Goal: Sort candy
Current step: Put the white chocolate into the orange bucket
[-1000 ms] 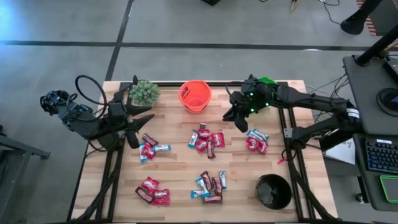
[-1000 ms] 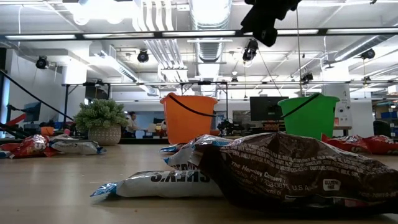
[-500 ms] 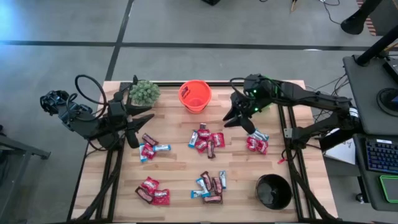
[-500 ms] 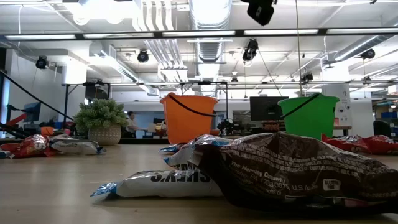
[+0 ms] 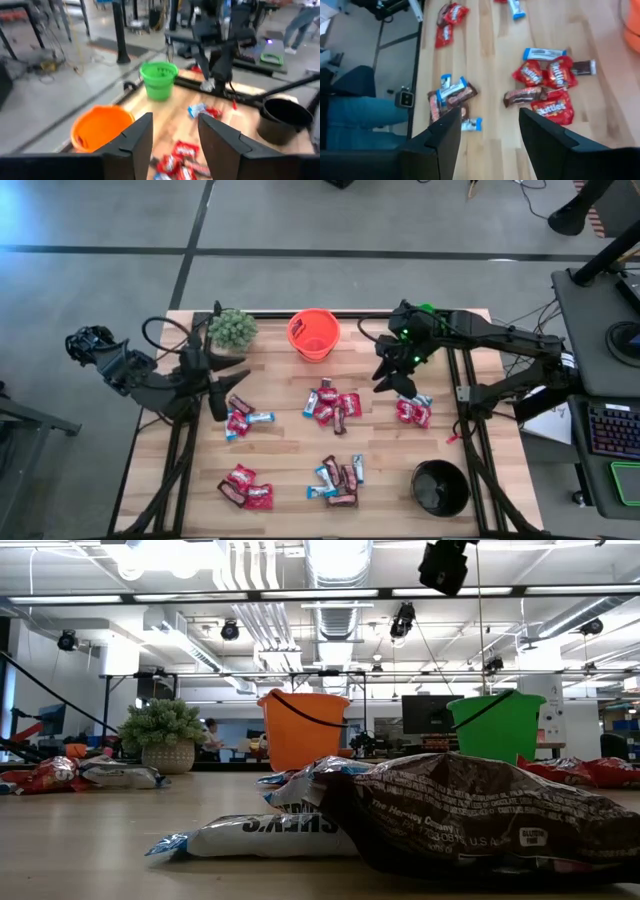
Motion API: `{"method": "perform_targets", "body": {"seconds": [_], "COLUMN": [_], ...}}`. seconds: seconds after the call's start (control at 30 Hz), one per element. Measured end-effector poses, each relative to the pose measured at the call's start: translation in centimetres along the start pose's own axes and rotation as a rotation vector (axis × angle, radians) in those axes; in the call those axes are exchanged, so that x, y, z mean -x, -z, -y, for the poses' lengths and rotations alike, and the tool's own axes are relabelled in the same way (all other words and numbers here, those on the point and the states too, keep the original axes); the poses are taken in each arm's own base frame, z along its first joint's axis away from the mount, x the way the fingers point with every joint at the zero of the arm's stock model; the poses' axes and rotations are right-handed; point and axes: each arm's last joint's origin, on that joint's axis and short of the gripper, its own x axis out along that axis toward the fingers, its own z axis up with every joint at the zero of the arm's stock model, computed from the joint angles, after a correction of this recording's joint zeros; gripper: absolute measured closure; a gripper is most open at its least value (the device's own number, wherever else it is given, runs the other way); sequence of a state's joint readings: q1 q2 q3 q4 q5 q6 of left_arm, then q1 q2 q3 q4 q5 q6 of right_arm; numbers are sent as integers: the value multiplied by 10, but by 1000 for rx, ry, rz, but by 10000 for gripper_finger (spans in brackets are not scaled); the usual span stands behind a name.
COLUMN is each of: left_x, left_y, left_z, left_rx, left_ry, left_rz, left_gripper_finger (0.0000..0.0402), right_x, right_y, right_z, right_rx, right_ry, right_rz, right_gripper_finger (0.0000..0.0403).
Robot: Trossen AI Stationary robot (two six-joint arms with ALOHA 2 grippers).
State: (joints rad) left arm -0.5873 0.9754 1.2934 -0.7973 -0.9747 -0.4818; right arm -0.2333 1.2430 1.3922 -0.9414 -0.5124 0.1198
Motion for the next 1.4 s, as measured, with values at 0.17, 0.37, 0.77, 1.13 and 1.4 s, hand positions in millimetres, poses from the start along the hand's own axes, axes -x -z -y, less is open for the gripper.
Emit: {"method": "perform_targets", "body": {"seconds": [0.17,0.37,0.77,1.13,1.4], "left_x": [0,0,0,-12,-40], "left_y": [8,20,45,62,94], "left_z": [-2,-7,-13,-26,-32], "left_rx": [-16,-115,-273,-365,-377], "left_ry": [29,7,-7,-107,-79], "left_rz": [-80,-178,-476,-677,-799], "left_gripper_finger": [237,233,244,245,245], "right_x": [2,1,1,1,1], "right_y": [-2,-2,-2,-2,-2], "right_z": [1,1,2,2,2], "right_rx": [-32,-62,-188,-277,-277], "right_ry": [75,84,97,115,115], "right_rz": [21,22,28,37,36], "right_gripper_finger": [213,213,213,213,213]}}
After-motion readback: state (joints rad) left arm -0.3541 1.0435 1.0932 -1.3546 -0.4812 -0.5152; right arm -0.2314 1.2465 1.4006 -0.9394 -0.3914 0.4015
